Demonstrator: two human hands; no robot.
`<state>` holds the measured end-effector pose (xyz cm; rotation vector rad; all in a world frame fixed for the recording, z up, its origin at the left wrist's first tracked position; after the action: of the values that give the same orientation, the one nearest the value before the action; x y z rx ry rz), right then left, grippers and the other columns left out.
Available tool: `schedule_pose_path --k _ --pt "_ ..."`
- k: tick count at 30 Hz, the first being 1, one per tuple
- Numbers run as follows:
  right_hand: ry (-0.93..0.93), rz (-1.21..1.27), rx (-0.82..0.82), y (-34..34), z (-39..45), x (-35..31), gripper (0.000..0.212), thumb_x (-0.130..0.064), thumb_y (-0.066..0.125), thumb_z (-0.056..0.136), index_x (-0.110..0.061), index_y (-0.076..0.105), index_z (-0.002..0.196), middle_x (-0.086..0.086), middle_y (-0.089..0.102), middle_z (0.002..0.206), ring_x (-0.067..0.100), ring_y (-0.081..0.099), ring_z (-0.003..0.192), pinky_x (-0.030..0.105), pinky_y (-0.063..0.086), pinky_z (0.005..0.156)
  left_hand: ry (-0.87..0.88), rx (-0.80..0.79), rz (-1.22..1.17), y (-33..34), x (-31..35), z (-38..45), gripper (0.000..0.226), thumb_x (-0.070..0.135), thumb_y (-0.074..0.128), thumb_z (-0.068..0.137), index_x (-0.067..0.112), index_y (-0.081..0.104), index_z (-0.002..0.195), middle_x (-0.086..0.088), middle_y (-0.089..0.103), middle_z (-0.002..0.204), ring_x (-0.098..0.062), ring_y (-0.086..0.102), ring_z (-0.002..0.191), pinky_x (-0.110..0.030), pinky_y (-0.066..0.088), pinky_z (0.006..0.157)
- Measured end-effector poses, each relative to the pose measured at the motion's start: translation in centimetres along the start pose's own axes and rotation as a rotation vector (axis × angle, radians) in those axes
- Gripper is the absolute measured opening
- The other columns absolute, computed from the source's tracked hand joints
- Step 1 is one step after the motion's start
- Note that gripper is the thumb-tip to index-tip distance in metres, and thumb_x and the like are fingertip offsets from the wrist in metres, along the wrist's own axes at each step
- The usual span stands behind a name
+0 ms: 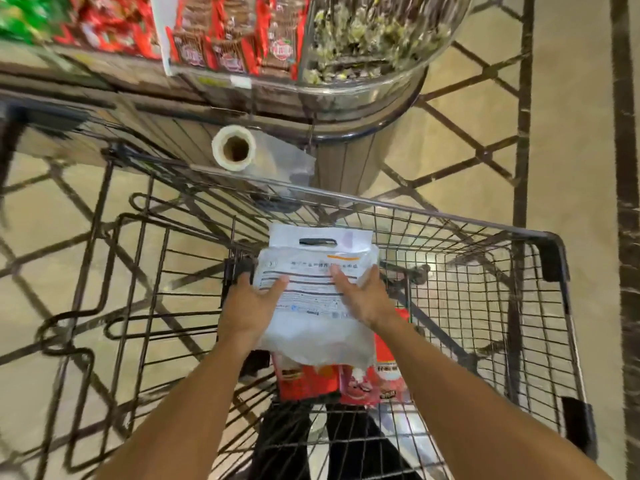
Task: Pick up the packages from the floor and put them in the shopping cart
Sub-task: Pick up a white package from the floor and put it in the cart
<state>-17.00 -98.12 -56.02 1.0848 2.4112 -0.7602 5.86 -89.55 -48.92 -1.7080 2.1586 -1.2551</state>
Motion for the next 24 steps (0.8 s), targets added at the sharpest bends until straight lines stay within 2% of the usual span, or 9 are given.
schedule_pose_path --k 2,3,5,8,10,16,19,22,24 --pt "-0.045 -0.169 -0.01 -1.3 -2.4 -3.1 0.14 -0.098 0.05 0.067 -0.013 0.007 0.17 0.018 0.022 0.172 0.041 0.024 0.158 0.054 0.025 0.128 0.114 0.086 0.132 -1.8 2.5 -1.5 0.077 0.07 0.058 0.091 0.013 0.056 0.143 -0.015 0.063 0.138 -0.037 0.059 0.127 -0.043 0.048 0.101" --pt "-0.077 -0.266 -0.005 -1.8 -3.4 -4.5 0.132 -0.095 0.046 0.074 -0.015 0.004 0.17 0.019 0.016 0.174 0.042 0.017 0.16 0.054 0.02 0.128 0.196 0.134 0.23 -2.8 4.0 -2.4 0.073 0.068 0.055 0.094 0.014 0.057 0.142 -0.014 0.064 0.138 -0.036 0.059 0.128 -0.043 0.046 0.101" --pt "-0.189 -0.48 0.052 -2.5 -5.0 -7.9 0.115 -0.091 0.04 0.086 -0.021 0.004 0.17 0.015 0.009 0.176 0.04 0.008 0.162 0.057 0.015 0.127 0.369 0.219 0.501 -4.3 6.6 -3.9 0.078 0.077 0.041 0.092 0.02 0.055 0.143 -0.009 0.062 0.141 -0.031 0.056 0.132 -0.045 0.042 0.108" --pt "-0.426 -0.674 0.117 -2.4 -7.5 -13.8 0.101 -0.085 0.04 0.092 -0.027 0.011 0.169 0.008 0.012 0.176 0.036 0.01 0.162 0.057 0.017 0.127 0.428 0.266 0.727 -7.3 7.4 -5.2 0.086 0.081 0.028 0.093 0.027 0.035 0.16 -0.006 0.039 0.165 -0.027 0.029 0.154 -0.051 0.015 0.126" --pt "-0.549 -0.773 0.109 -1.7 -9.4 -17.1 0.098 -0.084 0.04 0.093 -0.028 0.013 0.169 0.009 0.018 0.175 0.036 0.016 0.16 0.056 0.021 0.126 0.438 0.344 0.747 -11.0 7.6 -6.6 0.088 0.082 0.023 0.093 0.028 0.028 0.163 -0.005 0.029 0.17 -0.026 0.018 0.159 -0.052 0.003 0.128" --pt "-0.795 -1.046 0.161 2.2 -17.3 -25.2 0.102 -0.089 0.032 0.089 -0.025 0.018 0.168 0.008 0.026 0.172 0.035 0.024 0.156 0.056 0.034 0.12 0.361 0.603 0.805 -24.4 3.0 -12.6 0.1 0.082 0.005 0.086 0.023 0.042 0.158 -0.009 0.039 0.165 -0.029 0.028 0.156 -0.055 0.008 0.126" --pt "-0.927 -1.18 0.18 6.5 -22.7 -29.3 0.111 -0.094 0.017 0.079 -0.029 0.015 0.169 0.008 0.024 0.173 0.037 0.023 0.157 0.057 0.033 0.121 0.312 0.712 0.772 -30.9 -1.7 -17.2 0.092 0.08 0.016 0.092 0.022 0.041 0.159 -0.011 0.039 0.165 -0.03 0.03 0.155 -0.055 0.01 0.126" --pt "-1.05 -1.257 0.197 12.1 -28.7 -32.9 0.103 -0.091 0.025 0.087 -0.03 0.013 0.169 0.007 0.022 0.174 0.036 0.021 0.159 0.056 0.031 0.122 0.259 0.828 0.708 -36.9 -8.8 -21.8 0.084 0.074 0.034 0.093 0.017 0.053 0.151 -0.014 0.05 0.157 -0.034 0.042 0.148 -0.058 0.022 0.122" --pt "-1.142 -1.286 0.233 16.4 -33.2 -35.1 0.109 -0.097 0.015 0.082 -0.03 0.015 0.169 0.006 0.025 0.173 0.037 0.024 0.158 0.056 0.031 0.123 0.174 0.867 0.657 -40.5 -14.8 -24.7 0.084 0.075 0.033 0.091 0.019 0.053 0.151 -0.013 0.052 0.155 -0.034 0.044 0.146 -0.057 0.026 0.121"
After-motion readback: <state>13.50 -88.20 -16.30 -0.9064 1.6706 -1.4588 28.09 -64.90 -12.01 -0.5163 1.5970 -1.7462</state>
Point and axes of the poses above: each hand's wrist, its own z-axis towards the middle knuckle, its own y-axis out of the palm, x = y × z, the point moved 8 cm from there along z, towards the middle knuckle
